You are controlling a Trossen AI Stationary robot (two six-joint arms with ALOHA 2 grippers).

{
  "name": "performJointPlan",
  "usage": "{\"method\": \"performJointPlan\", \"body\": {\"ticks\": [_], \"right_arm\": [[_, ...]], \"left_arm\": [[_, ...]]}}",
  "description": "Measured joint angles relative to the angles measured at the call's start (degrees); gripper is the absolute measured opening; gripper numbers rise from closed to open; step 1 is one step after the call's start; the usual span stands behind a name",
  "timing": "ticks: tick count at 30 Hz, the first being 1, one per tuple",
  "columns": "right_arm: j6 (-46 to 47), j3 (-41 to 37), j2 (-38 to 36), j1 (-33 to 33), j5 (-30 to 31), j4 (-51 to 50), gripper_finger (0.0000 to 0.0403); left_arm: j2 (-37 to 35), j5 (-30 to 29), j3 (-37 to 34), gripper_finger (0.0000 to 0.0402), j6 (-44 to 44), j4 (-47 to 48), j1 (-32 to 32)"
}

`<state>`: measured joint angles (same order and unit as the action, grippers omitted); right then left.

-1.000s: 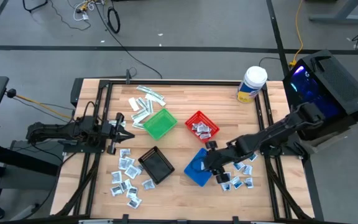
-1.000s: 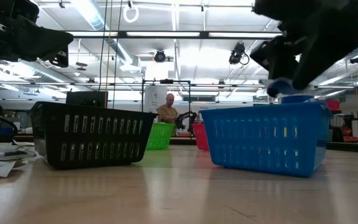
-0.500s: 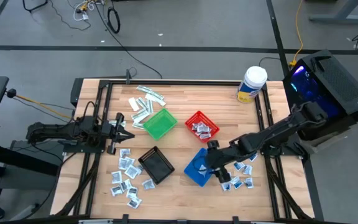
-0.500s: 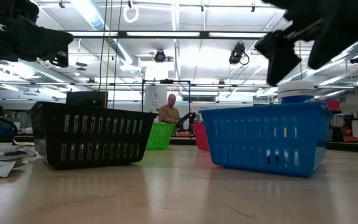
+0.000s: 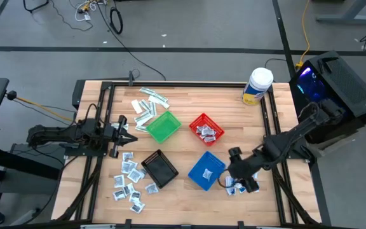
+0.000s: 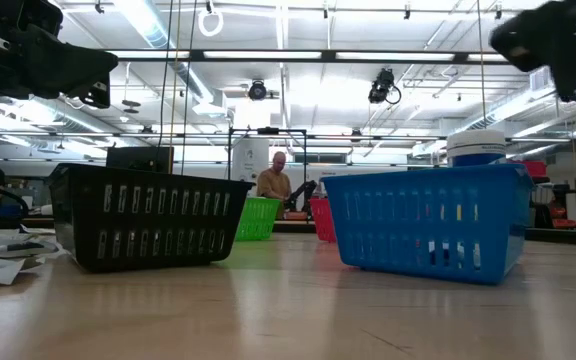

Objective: Pick & Place First Aid Supplies
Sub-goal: Put the blue alcohol pad into the blue bin

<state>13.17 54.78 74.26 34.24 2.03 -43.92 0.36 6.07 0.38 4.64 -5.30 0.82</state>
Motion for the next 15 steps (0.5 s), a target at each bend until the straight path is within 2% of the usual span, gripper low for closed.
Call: {"method": "performJointPlan", "body": {"ticks": [15], "right_arm": [[3.1, -9.5, 0.0, 8.6, -1.8, 0.7, 0.0278]], "left_arm": [[0.0, 0.0, 0.0, 0.0025, 0.0, 0.0, 0.0]]}}
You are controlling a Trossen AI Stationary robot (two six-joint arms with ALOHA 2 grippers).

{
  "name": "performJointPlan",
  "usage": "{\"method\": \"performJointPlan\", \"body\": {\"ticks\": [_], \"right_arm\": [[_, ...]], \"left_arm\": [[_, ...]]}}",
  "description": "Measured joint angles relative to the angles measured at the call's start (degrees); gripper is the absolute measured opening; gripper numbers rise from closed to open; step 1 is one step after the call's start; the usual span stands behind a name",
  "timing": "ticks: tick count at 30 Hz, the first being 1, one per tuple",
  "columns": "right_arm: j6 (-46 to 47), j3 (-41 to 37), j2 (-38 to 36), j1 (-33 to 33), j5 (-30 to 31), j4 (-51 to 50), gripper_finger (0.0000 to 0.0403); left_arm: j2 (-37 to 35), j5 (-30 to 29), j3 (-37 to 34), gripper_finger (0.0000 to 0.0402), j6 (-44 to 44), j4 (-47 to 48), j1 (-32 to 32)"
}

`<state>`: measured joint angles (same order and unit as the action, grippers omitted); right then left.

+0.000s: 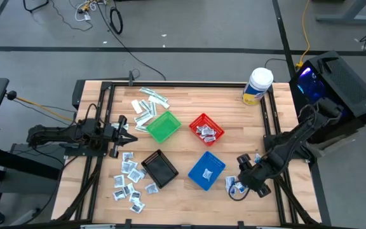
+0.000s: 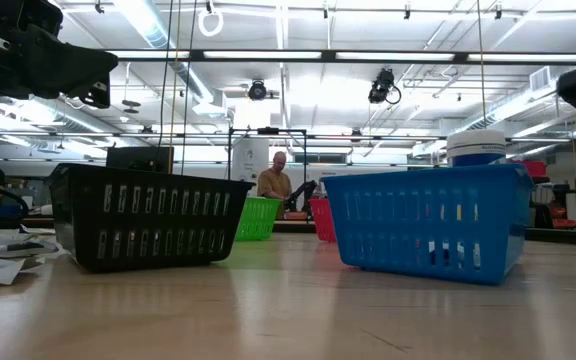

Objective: Pick & Place First Aid Supplies
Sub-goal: Put the blue alcohol pad into the blue bin

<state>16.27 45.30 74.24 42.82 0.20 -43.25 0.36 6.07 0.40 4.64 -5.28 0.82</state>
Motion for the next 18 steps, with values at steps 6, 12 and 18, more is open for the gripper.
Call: {"method": "performJointPlan", "body": {"ticks": [6, 12, 18], "right_arm": [[2.2, -1.8, 1.9, 1.4, 0.3, 2.9, 0.0279], [1.4, -2.2, 4.3, 1.8, 0.1, 6.1, 0.0304], [0.8, -4.3, 6.8, 2.8, 0.0, 10.8, 0.0332]], "left_arm": [[0.0, 0.0, 0.0, 0.0025, 0.0, 0.0, 0.0], [0.0, 0.0, 0.0, 0.0025, 0.0, 0.0, 0.0], [0.0, 0.0, 0.0, 0.0025, 0.0, 0.0, 0.0]]}}
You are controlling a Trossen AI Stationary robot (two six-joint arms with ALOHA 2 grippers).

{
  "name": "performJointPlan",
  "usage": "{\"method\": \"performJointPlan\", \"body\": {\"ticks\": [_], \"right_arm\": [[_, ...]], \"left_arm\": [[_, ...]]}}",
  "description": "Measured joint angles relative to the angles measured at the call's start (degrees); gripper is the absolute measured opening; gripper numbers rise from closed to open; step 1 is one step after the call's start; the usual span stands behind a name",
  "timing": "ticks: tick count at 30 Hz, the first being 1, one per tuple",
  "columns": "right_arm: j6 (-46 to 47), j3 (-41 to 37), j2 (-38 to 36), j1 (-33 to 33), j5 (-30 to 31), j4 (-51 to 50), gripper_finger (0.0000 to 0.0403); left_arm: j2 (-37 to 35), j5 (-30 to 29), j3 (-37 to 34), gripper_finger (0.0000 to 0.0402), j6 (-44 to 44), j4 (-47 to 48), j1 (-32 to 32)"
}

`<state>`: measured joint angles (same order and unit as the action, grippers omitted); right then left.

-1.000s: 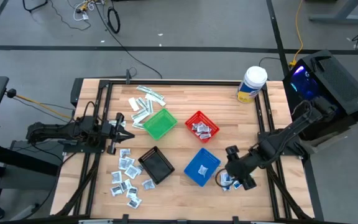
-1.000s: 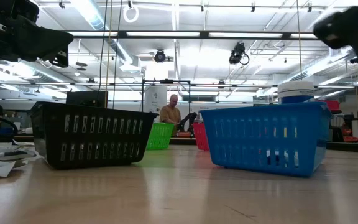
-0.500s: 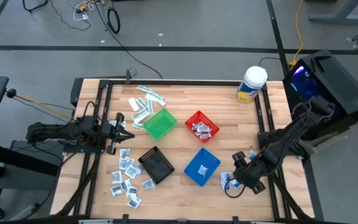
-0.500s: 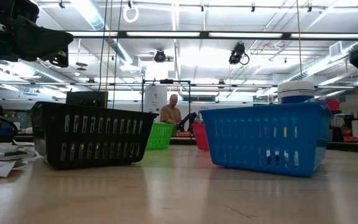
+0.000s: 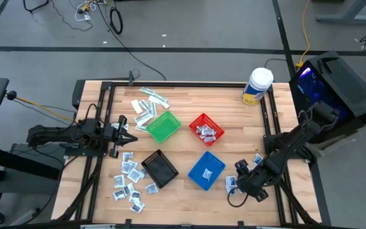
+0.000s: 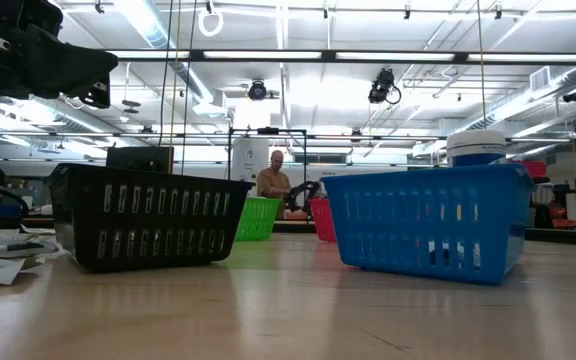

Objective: Pick & Place First Aid Supplies
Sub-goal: Put the blue alcohol pad into the blue bin

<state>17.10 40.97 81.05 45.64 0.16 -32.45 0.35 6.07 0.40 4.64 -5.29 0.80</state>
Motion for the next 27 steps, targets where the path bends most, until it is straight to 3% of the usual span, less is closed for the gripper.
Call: {"method": "performJointPlan", "body": {"ticks": [27], "right_arm": [[0.2, -4.0, 3.9, 3.3, 5.7, 5.4, 0.0319]], "left_arm": [[0.0, 0.0, 0.0, 0.0025, 0.0, 0.0, 0.0]]}}
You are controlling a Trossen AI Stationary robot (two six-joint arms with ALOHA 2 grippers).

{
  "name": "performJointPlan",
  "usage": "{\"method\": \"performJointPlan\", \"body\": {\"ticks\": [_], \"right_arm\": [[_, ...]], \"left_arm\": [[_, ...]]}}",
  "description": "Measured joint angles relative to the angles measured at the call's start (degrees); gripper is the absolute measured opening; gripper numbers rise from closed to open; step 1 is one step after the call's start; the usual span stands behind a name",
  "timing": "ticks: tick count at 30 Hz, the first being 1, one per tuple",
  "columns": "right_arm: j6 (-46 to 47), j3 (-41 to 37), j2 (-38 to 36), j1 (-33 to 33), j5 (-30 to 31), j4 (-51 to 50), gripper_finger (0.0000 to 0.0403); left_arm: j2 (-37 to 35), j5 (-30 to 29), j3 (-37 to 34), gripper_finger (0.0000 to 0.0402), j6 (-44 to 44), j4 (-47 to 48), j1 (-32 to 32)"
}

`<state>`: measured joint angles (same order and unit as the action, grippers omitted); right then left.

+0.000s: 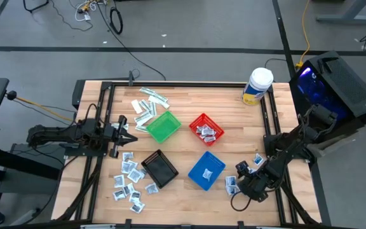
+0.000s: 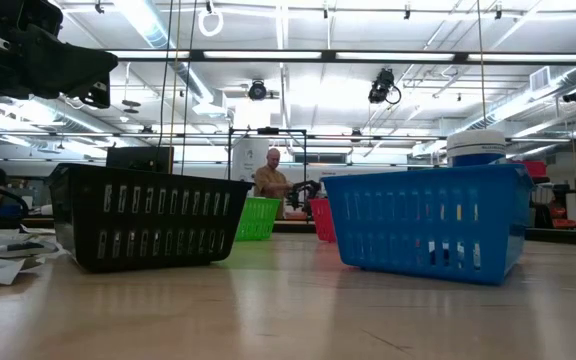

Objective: Pick & Place First Aid Supplies
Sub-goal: Put the blue alcohol pad into the blue bin

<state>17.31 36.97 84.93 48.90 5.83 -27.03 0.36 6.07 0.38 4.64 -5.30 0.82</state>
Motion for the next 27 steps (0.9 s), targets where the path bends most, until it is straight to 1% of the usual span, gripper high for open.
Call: {"method": "performJointPlan", "body": {"ticks": [3, 12, 18, 22, 27], "right_arm": [[0.0, 0.0, 0.1, 0.0, -1.0, 0.2, 0.0301], [0.2, 0.0, 0.1, 0.0, -2.0, 0.5, 0.021], [0.2, 0.0, 0.1, -0.1, -2.0, 0.5, 0.0162], [0.2, 0.0, 0.1, -0.1, -2.2, 0.5, 0.0144], [0.3, 0.4, -0.5, -0.1, -3.8, -0.7, 0.0137]], "left_arm": [[0.0, 0.0, 0.0, 0.0025, 0.0, 0.0, 0.0], [0.0, 0.0, 0.0, 0.0025, 0.0, 0.0, 0.0], [0.0, 0.0, 0.0, 0.0025, 0.0, 0.0, 0.0], [0.0, 0.0, 0.0, 0.0025, 0.0, 0.0, 0.0], [0.0, 0.0, 0.0, 0.0025, 0.0, 0.0, 0.0]]}}
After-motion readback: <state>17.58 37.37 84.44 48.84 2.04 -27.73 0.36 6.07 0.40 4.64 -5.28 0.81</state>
